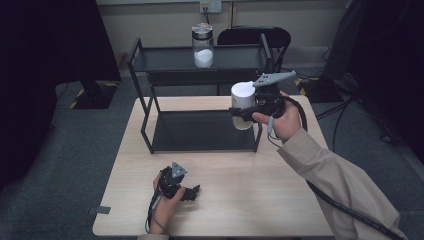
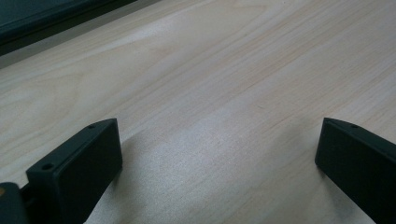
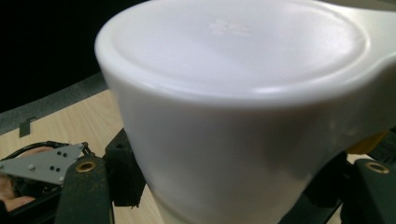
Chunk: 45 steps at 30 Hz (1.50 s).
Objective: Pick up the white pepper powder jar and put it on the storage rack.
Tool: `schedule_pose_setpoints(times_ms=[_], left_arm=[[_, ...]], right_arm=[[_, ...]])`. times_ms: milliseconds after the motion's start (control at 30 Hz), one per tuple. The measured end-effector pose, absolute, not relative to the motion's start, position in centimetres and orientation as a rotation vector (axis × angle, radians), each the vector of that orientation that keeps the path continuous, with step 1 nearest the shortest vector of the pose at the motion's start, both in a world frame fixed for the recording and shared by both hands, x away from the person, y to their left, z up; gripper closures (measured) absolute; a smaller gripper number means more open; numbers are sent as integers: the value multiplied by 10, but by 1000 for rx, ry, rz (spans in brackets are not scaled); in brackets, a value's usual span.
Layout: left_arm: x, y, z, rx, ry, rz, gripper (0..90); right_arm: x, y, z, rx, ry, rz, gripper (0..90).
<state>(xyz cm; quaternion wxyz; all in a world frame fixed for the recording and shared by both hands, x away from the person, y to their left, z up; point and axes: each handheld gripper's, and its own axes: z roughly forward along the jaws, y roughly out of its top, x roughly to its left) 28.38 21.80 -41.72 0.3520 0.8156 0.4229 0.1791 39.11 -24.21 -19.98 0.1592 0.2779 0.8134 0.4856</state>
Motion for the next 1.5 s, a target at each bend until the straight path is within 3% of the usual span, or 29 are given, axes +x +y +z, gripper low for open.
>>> schedule_pose_setpoints(times_ms=[1500], left_arm=[[284,218,-417,2110,1094,463,1]], right_arm=[[415,-203,-103,788,2229,1388,305]])
